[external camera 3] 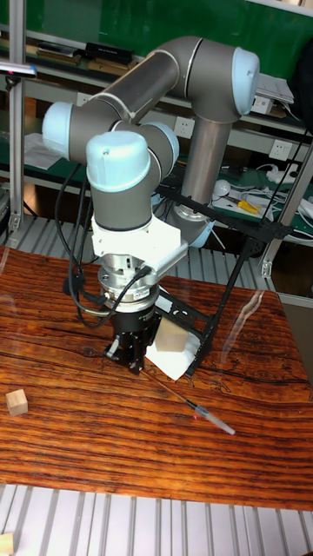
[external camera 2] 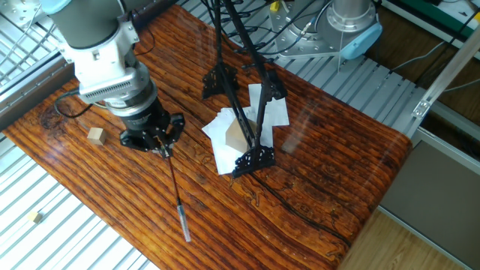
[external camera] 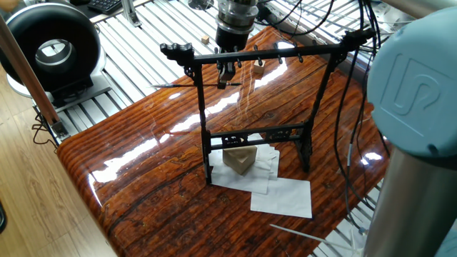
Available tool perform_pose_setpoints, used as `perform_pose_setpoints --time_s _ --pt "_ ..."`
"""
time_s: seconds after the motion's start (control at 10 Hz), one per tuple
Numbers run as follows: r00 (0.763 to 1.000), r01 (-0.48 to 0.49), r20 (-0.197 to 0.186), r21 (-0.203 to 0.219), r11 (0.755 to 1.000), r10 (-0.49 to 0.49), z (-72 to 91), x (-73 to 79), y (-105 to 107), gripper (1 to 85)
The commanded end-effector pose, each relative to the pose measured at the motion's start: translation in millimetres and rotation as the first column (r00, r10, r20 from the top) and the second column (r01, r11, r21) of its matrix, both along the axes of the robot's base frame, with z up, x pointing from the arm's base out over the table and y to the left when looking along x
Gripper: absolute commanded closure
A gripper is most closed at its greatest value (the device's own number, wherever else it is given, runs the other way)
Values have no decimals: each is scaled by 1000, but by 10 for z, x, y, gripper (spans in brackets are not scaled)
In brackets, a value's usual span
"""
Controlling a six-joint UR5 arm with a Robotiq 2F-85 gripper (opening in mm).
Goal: Place the brush on the pen rack
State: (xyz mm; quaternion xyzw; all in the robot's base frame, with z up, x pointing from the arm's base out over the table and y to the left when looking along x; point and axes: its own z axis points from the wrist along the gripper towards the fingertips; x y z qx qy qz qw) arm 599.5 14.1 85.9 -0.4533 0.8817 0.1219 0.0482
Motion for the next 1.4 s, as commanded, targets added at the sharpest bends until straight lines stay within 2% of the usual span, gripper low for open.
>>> perform_pose_setpoints --time_s 0.0,0.2,0.6,0.7,1.1,1.3 --pt "998 -68 13 51 996 67 21 61 176 847" --pt "993 -118 34 39 992 117 32 127 193 847" --pt "993 -104 44 -64 992 107 -27 177 -86 847" --pt "994 -95 44 -76 993 98 -32 184 -118 847" --pt "998 -45 38 -78 996 48 -27 193 -124 847" --pt "999 7 41 -96 995 -3 -35 225 -170 847"
